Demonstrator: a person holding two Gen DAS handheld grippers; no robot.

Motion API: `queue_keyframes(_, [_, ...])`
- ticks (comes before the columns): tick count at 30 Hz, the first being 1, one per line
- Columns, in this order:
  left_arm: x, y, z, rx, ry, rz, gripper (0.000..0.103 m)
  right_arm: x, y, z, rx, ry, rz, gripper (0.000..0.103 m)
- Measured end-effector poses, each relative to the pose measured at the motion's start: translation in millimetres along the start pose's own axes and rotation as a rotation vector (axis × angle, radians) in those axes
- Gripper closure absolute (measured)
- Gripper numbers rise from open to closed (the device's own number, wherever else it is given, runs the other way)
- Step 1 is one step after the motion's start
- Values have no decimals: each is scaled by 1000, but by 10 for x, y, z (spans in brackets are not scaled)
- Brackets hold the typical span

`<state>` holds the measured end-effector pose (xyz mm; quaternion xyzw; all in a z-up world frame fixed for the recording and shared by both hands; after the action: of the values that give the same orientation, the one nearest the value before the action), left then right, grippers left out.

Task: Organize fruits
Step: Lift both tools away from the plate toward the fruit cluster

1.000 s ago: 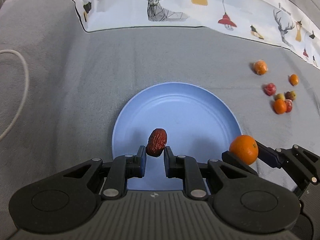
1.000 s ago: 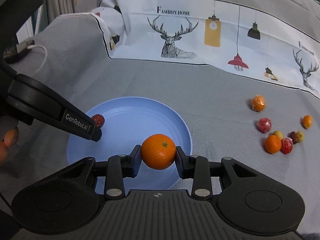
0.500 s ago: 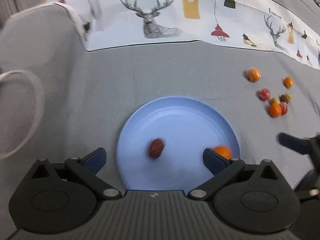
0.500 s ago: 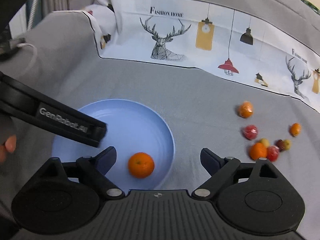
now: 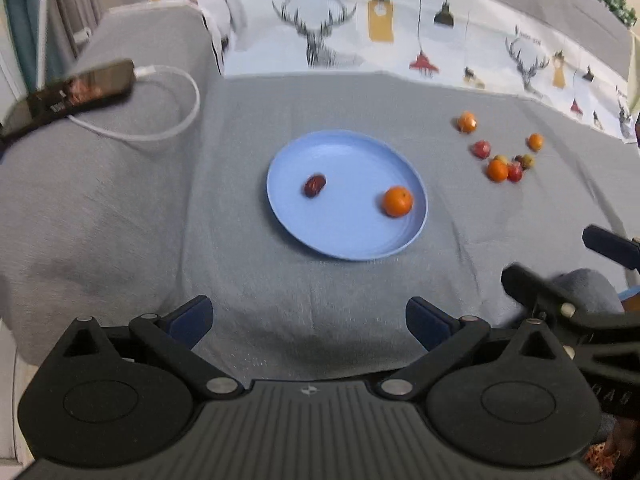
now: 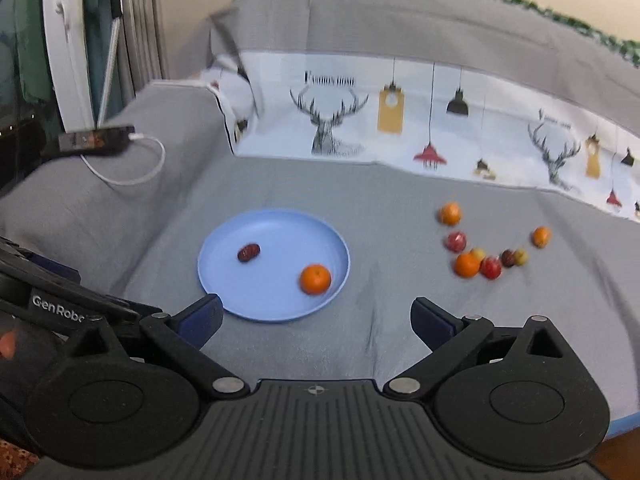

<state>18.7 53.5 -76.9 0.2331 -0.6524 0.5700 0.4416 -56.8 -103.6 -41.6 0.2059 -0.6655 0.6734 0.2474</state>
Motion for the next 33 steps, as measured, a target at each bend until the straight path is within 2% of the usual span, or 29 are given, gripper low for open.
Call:
queue_keyframes(11, [544, 83, 58, 5, -14, 116, 0, 550, 2, -24, 22, 23, 116, 1])
queue_keyframes(17, [659, 118, 66, 25, -7, 130, 0, 726, -14, -48, 40, 25, 152, 1])
queue_keyframes(28, [792, 105, 79, 14, -3, 174, 0, 802, -26, -96, 57, 29, 172, 1])
queue_keyframes(33, [758, 95, 27, 36, -19, 163, 0, 729, -3, -59, 34, 15, 148, 1])
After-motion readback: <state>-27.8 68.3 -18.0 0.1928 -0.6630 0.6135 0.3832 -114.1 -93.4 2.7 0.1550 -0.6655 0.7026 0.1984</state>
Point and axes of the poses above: each gripper's, at about its wrist camera, not at the fingertips, and x roughly against the way its jaws point, z to its right, y to its underside, the point moved 8 cm from there along -x, roughly the way its jaws point, and after that the axes turned 4 degrees about x, right-handed, at the moved point
